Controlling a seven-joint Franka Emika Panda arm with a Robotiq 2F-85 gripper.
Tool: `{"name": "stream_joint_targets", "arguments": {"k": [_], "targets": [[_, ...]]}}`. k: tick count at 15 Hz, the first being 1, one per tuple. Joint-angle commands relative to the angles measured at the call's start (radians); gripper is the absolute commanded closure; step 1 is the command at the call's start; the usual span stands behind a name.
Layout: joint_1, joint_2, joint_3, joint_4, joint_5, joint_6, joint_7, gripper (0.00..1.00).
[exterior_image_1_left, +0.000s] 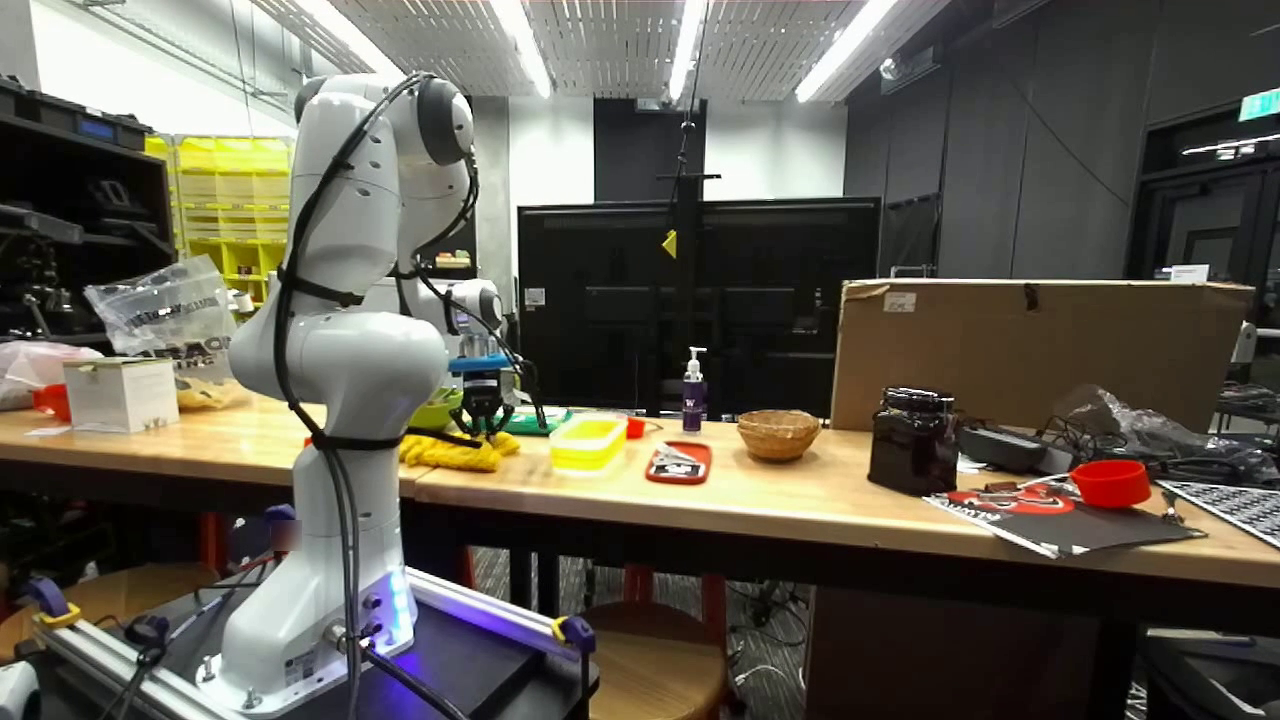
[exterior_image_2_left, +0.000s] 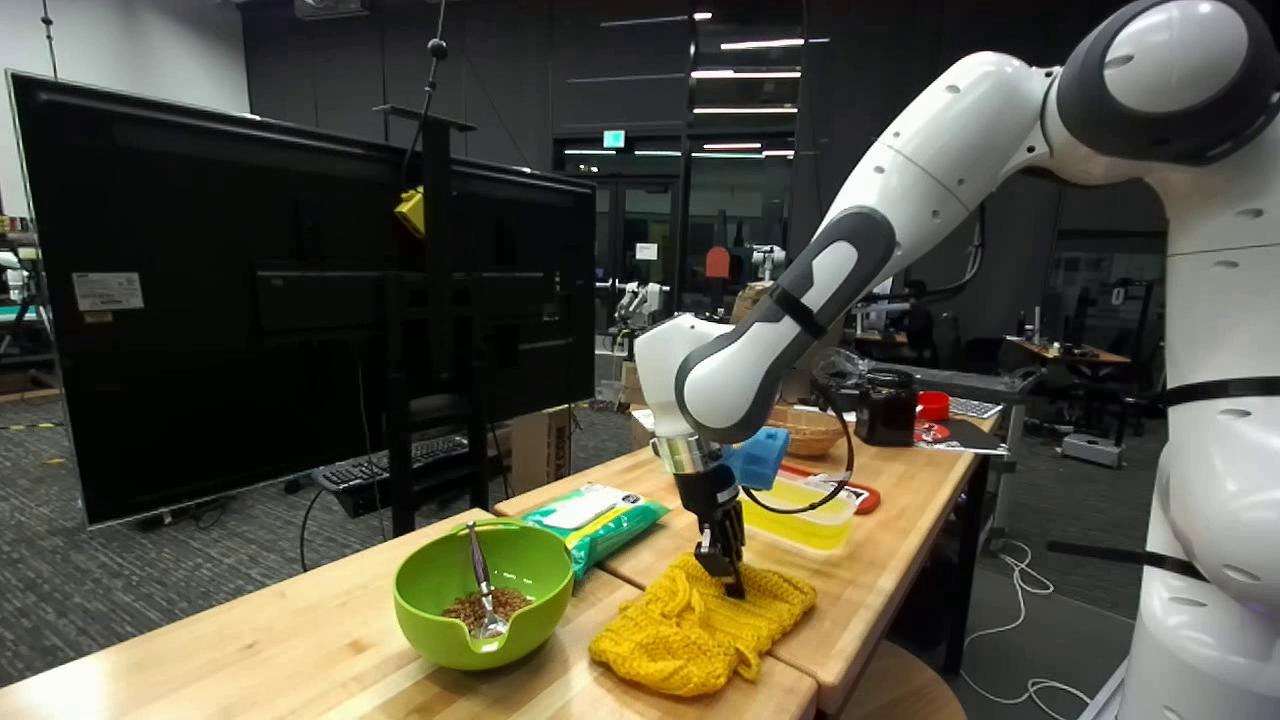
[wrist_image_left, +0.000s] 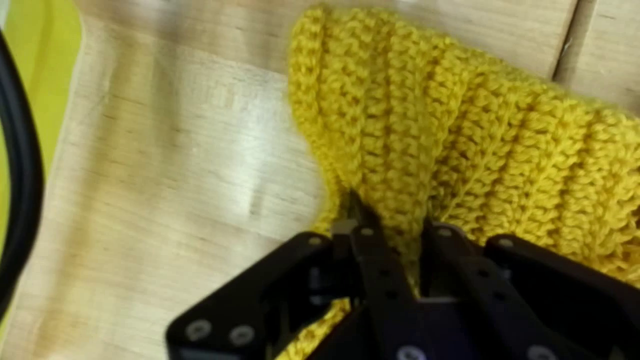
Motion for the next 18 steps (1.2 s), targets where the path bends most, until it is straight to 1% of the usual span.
{"name": "stream_joint_targets", "arguments": {"k": [1, 2, 4, 7, 8, 9, 10, 13, 18], "targets": [[-0.005, -0.004, -0.004, 0.012, -0.065, -0.048, 0.011, 1.00], [-0.005, -0.005, -0.004, 0.015, -0.074, -0.058, 0.010, 0.97], [-0.004, -0.002, -0.004, 0.019, -0.091, -0.070, 0.009, 0.99], [-0.002, -0.001, 0.000, 0.034, -0.098, -0.106, 0.005, 0.98], [-0.001, -0.002, 0.001, 0.039, -0.096, -0.120, 0.006, 0.68], [0.001, -0.001, 0.003, 0.046, -0.096, -0.135, 0.009, 0.67], [0.003, -0.001, 0.005, 0.054, -0.098, -0.154, 0.013, 0.64], [0.014, -0.003, 0.015, 0.091, -0.107, -0.229, 0.025, 0.45], [0.038, 0.011, 0.037, 0.176, -0.128, -0.362, 0.030, 0.09]]}}
